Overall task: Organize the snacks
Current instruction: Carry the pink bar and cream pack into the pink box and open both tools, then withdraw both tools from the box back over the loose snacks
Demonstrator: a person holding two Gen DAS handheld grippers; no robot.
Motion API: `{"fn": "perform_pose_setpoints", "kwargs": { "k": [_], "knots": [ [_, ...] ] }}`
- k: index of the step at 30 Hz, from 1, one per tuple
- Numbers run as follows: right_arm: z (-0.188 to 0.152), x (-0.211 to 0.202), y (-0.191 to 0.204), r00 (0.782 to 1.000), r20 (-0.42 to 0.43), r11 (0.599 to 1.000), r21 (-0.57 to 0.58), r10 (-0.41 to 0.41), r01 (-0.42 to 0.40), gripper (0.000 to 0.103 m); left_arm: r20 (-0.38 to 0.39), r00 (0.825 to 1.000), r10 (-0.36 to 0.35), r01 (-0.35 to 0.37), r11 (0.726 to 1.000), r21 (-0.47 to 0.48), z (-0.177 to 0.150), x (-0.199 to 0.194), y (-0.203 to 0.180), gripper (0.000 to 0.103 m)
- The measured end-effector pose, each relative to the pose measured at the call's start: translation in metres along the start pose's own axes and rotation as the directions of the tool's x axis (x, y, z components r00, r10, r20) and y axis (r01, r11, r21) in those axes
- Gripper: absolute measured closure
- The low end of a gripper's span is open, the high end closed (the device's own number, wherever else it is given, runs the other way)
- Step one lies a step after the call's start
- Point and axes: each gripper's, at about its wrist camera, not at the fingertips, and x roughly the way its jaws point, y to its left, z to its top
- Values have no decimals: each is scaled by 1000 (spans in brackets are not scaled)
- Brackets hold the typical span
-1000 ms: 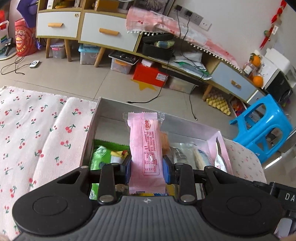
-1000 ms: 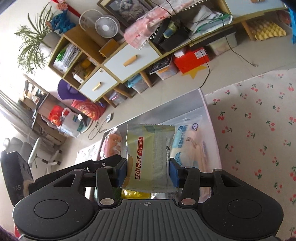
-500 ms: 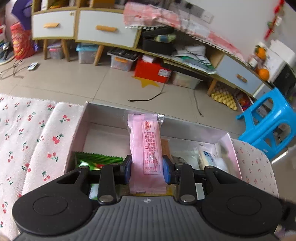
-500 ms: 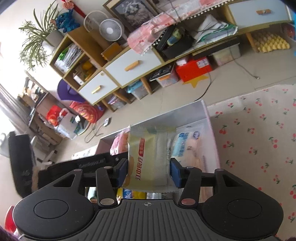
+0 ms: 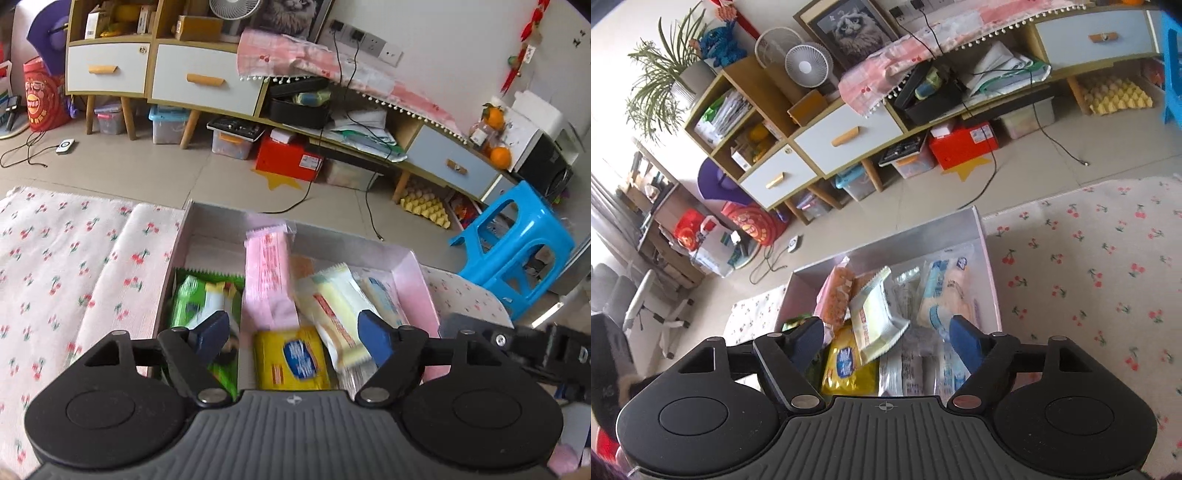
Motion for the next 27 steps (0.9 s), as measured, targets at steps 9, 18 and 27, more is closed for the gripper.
{"fn": "perform_pose_setpoints", "kwargs": {
  "k": [9,18,27],
  "knots": [
    [-27,-34,22,998,-20,995,-81,-65,63,17,-18,1000,17,-17,1000,8,-19,-32,-5,11],
    [-66,-52,37,989,-47,976,-174,-141,131,15,-21,995,98,-97,995,29,-44,-59,-2,2],
    [-104,-53,30,974,-65,950,-243,-217,196,14,-32,984,175,-171,982,82,-73,-63,5,1]
  ]
}}
